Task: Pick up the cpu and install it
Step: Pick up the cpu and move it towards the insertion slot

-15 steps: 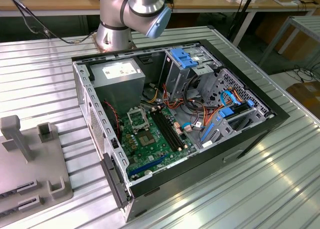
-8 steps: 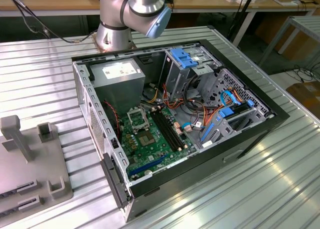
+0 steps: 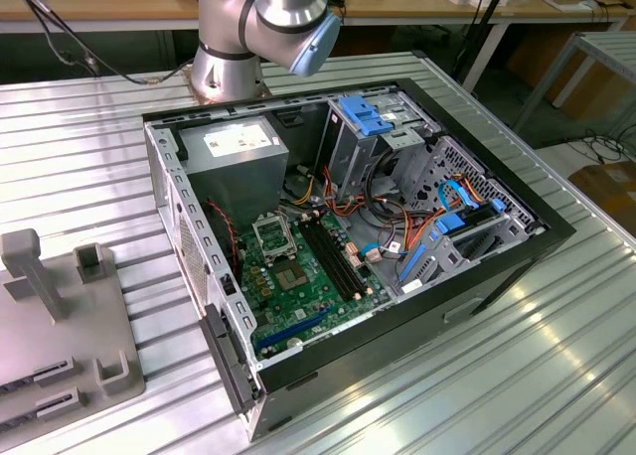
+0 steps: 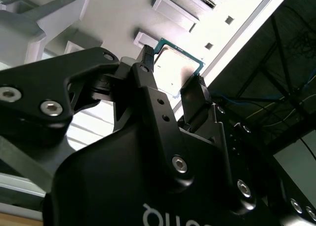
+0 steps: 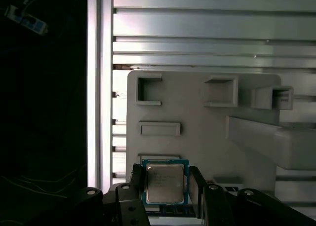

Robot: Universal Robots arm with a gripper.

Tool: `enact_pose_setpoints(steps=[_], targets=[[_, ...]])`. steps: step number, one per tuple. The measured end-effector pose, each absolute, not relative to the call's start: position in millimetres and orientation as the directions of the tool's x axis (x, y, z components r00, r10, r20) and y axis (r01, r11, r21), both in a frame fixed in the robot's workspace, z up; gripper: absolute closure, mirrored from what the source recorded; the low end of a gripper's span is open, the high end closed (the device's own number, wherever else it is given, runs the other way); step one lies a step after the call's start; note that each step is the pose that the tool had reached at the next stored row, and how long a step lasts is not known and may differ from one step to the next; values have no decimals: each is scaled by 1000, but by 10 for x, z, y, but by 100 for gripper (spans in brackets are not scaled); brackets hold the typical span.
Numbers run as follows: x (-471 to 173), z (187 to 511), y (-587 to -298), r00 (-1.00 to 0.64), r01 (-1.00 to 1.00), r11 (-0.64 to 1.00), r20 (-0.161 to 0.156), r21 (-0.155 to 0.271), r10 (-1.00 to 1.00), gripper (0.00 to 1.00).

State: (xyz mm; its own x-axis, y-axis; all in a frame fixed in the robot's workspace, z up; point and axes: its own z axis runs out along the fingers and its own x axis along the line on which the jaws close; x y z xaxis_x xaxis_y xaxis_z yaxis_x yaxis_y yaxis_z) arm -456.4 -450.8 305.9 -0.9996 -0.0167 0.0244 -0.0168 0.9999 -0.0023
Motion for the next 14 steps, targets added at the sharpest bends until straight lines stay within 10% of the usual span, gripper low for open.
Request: enact_pose_setpoints(steps=[14], targets=[[-4555,3115,-4508,-999,-17,1000,32,-2,-17,53]])
